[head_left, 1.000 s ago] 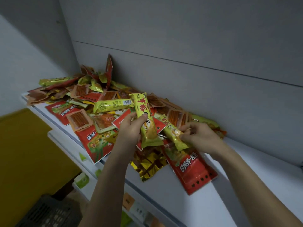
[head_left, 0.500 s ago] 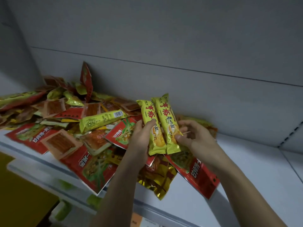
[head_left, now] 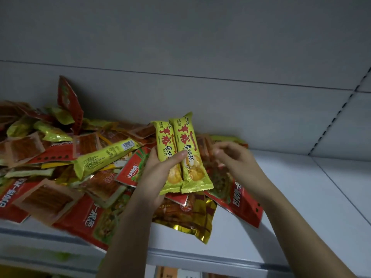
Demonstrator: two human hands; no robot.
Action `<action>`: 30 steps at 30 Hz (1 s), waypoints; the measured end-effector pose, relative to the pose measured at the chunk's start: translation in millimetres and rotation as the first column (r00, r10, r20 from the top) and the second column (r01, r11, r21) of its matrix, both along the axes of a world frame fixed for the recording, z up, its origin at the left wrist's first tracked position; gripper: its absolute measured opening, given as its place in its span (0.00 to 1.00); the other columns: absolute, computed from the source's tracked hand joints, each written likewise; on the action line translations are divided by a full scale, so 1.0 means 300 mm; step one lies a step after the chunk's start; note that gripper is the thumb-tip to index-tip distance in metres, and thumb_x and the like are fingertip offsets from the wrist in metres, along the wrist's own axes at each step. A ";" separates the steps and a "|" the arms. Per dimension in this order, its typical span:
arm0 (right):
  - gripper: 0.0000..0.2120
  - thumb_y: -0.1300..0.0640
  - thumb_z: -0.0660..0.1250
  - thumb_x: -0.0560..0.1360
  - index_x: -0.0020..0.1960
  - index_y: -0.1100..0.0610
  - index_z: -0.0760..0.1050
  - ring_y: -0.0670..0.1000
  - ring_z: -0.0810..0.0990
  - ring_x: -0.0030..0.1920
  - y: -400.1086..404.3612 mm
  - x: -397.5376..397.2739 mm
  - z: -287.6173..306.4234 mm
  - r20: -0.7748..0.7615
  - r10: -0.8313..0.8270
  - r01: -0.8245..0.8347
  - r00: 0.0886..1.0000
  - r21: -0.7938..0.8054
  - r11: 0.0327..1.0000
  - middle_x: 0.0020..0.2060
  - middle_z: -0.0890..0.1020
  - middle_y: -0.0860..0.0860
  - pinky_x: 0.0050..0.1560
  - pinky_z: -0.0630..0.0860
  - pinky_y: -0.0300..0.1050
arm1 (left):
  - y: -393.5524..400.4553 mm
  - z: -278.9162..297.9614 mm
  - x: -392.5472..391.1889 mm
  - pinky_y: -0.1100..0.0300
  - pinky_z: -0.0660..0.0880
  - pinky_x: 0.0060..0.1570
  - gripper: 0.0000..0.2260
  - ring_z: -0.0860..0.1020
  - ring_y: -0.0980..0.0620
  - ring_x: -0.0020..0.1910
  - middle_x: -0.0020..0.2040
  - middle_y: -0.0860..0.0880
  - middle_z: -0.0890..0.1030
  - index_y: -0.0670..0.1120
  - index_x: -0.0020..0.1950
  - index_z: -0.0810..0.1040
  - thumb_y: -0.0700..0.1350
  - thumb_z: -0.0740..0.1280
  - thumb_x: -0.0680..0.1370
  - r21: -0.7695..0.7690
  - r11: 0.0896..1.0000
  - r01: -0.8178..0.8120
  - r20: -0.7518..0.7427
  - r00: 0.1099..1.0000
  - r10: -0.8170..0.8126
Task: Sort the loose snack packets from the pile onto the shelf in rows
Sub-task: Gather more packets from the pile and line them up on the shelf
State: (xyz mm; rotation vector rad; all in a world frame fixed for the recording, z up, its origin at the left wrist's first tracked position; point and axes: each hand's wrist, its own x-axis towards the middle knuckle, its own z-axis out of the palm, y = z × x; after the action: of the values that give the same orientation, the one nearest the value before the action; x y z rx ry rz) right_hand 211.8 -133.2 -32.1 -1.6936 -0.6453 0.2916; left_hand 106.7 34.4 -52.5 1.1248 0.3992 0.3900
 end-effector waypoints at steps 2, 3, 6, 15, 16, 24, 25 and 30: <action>0.04 0.61 0.67 0.79 0.49 0.54 0.79 0.48 0.80 0.43 -0.005 0.114 -0.032 0.084 -0.161 0.167 0.983 -0.062 0.984 0.42 0.81 0.50 0.43 0.77 0.42 | 0.001 -0.003 -0.005 0.46 0.81 0.51 0.27 0.85 0.46 0.53 0.54 0.48 0.86 0.51 0.64 0.76 0.46 0.76 0.66 0.010 1.000 0.011 -0.018 1.000 -0.010; 0.03 0.62 0.67 0.78 0.49 0.55 0.79 0.50 0.81 0.45 -0.006 0.174 -0.046 0.181 -0.217 0.242 0.959 -0.126 0.962 0.43 0.82 0.51 0.43 0.76 0.43 | 0.004 0.001 -0.005 0.47 0.81 0.50 0.27 0.85 0.47 0.52 0.54 0.49 0.86 0.51 0.64 0.76 0.47 0.76 0.66 0.022 1.000 0.017 -0.025 1.000 -0.016; 0.10 0.64 0.68 0.75 0.56 0.57 0.79 0.53 0.80 0.52 0.004 0.329 -0.079 0.481 -0.254 0.421 0.839 -0.278 0.863 0.50 0.81 0.51 0.45 0.69 0.40 | 0.007 0.027 0.012 0.47 0.81 0.50 0.27 0.85 0.47 0.52 0.54 0.49 0.86 0.51 0.64 0.76 0.48 0.76 0.67 0.027 1.000 0.003 -0.029 1.000 -0.002; 0.16 0.57 0.64 0.76 0.64 0.52 0.77 0.58 0.74 0.60 0.037 0.444 -0.141 0.663 0.145 0.419 0.735 -0.612 0.671 0.59 0.77 0.54 0.48 0.66 0.47 | -0.022 0.083 0.080 0.41 0.77 0.60 0.33 0.84 0.46 0.55 0.54 0.51 0.86 0.53 0.65 0.77 0.55 0.81 0.61 0.112 0.993 -0.039 -0.068 0.997 0.047; 0.17 0.58 0.65 0.75 0.64 0.52 0.77 0.57 0.73 0.60 0.027 0.448 -0.125 0.657 0.134 0.411 0.742 -0.604 0.683 0.59 0.77 0.54 0.49 0.67 0.47 | -0.023 0.084 0.089 0.44 0.79 0.57 0.28 0.85 0.47 0.53 0.53 0.51 0.86 0.52 0.64 0.77 0.52 0.80 0.66 0.113 0.992 -0.048 -0.058 0.997 0.055; 0.06 0.57 0.66 0.80 0.50 0.50 0.82 0.52 0.82 0.49 -0.147 0.392 0.041 0.130 -0.195 0.210 0.972 -0.108 0.972 0.46 0.84 0.48 0.48 0.74 0.46 | -0.084 0.090 0.170 0.51 0.81 0.51 0.16 0.86 0.49 0.51 0.52 0.49 0.87 0.50 0.63 0.78 0.42 0.73 0.76 0.071 0.997 -0.010 -0.003 1.000 0.010; 0.06 0.57 0.66 0.79 0.50 0.50 0.82 0.52 0.83 0.49 -0.164 0.385 0.047 0.078 -0.189 0.194 0.979 -0.066 0.979 0.46 0.85 0.48 0.48 0.76 0.46 | -0.096 0.090 0.184 0.52 0.81 0.49 0.16 0.86 0.49 0.51 0.52 0.49 0.87 0.49 0.63 0.78 0.42 0.73 0.76 0.078 0.997 -0.003 0.002 1.000 0.003; 0.08 0.56 0.67 0.79 0.56 0.53 0.83 0.51 0.83 0.51 -0.190 0.342 0.060 -0.001 -0.148 0.148 0.989 0.052 0.988 0.48 0.86 0.49 0.48 0.75 0.43 | -0.130 0.103 0.226 0.41 0.76 0.63 0.24 0.84 0.45 0.57 0.56 0.48 0.86 0.51 0.66 0.77 0.45 0.76 0.71 0.107 0.993 0.055 0.009 0.998 -0.056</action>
State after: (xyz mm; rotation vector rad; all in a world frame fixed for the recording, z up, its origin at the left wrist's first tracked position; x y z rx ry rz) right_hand 314.4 -190.3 -14.1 -1.6817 -0.5215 0.1659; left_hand 174.4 -4.7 -21.6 1.2347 0.3392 0.3724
